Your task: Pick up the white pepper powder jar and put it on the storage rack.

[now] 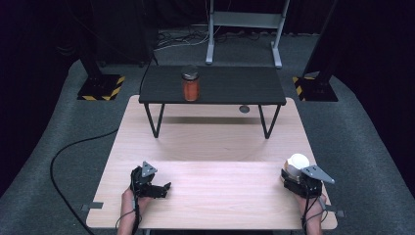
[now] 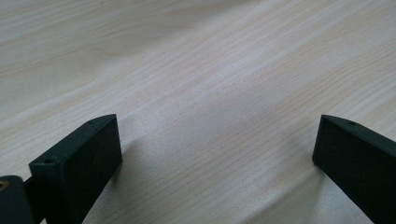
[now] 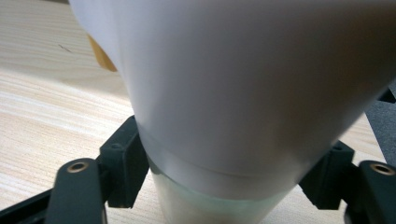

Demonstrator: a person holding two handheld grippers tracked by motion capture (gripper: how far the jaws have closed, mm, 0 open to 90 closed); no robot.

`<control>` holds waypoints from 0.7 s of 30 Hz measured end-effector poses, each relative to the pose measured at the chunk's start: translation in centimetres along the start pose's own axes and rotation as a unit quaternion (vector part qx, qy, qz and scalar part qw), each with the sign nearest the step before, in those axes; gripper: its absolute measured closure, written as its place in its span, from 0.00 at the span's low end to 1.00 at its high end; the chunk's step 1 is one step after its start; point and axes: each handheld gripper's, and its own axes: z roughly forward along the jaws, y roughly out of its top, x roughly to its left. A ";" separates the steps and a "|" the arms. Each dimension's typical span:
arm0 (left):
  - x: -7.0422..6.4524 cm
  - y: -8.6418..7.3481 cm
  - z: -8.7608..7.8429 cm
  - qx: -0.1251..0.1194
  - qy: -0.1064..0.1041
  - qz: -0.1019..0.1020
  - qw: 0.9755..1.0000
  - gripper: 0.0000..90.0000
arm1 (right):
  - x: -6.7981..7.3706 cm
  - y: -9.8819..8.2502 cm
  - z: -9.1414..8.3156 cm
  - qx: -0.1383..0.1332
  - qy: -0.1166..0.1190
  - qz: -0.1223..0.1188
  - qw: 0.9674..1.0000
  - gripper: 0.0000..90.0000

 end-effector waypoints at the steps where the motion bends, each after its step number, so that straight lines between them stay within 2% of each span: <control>1: 0.0 0.0 0.0 0.000 0.000 0.000 1.000 0.01 | 0.0 0.0 0.0 -0.001 0.001 0.002 1.000 0.32; 12: 0.0 0.0 0.0 0.000 -0.001 0.000 1.000 0.01 | 0.6 -0.9 -0.1 -0.019 -0.009 0.007 1.000 0.33; 21: 0.0 0.0 0.0 0.000 0.000 -0.001 1.000 0.01 | 0.1 -0.3 -0.5 -0.018 0.004 0.008 1.000 0.33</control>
